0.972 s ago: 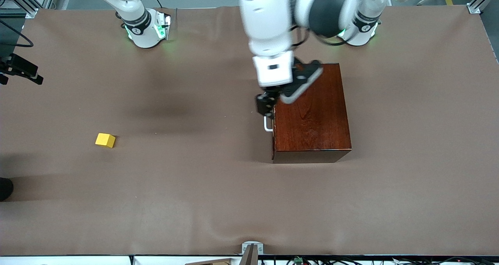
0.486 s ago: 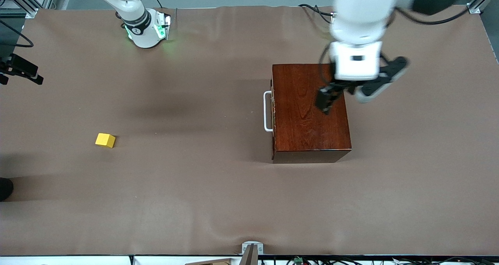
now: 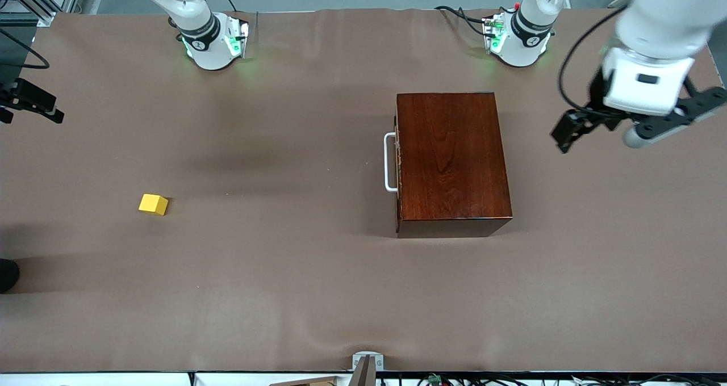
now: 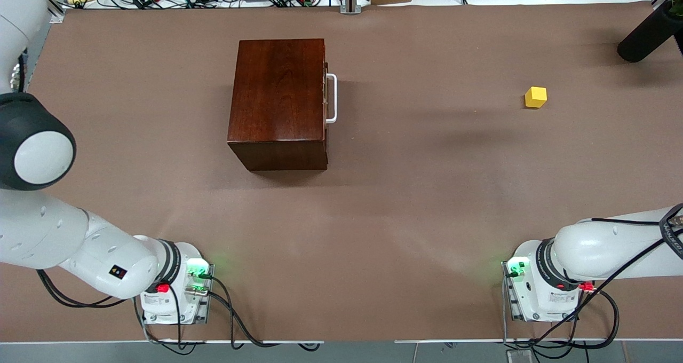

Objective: Open drawer, take yellow block, close drawer

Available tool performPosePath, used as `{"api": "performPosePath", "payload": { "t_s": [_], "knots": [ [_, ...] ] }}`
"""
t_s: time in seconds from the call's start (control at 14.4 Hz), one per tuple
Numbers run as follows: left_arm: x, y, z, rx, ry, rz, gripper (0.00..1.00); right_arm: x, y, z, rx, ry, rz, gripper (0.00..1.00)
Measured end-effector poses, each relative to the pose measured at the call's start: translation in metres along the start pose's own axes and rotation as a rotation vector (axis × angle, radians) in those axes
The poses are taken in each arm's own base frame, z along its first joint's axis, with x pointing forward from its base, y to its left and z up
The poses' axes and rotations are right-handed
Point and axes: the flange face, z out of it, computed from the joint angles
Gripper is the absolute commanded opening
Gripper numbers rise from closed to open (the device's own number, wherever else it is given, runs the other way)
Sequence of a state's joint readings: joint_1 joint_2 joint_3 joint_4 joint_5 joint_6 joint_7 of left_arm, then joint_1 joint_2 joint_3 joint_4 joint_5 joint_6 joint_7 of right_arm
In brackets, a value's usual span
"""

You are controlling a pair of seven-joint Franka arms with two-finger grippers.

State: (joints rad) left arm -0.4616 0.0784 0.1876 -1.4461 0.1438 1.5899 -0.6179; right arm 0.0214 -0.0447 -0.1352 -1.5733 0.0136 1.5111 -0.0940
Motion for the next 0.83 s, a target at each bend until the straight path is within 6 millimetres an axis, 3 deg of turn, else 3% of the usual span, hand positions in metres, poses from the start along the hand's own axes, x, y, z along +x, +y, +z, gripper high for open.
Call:
{"api": "performPosePath", "payload": {
  "t_s": [0.28,0.62,0.83],
  "knots": [
    [0.029,-0.050,0.013,0.010,-0.034,0.102,1.00,0.000,0.000,0.001,0.001,-0.004,-0.001,1.00],
    [0.048,-0.091,0.020,-0.034,-0.065,0.204,1.00,0.000,-0.001,0.002,0.002,-0.006,-0.001,1.00],
    [0.053,-0.104,0.022,-0.051,-0.071,0.259,1.00,0.000,-0.001,0.003,0.002,-0.007,-0.001,1.00]
  ]
}}
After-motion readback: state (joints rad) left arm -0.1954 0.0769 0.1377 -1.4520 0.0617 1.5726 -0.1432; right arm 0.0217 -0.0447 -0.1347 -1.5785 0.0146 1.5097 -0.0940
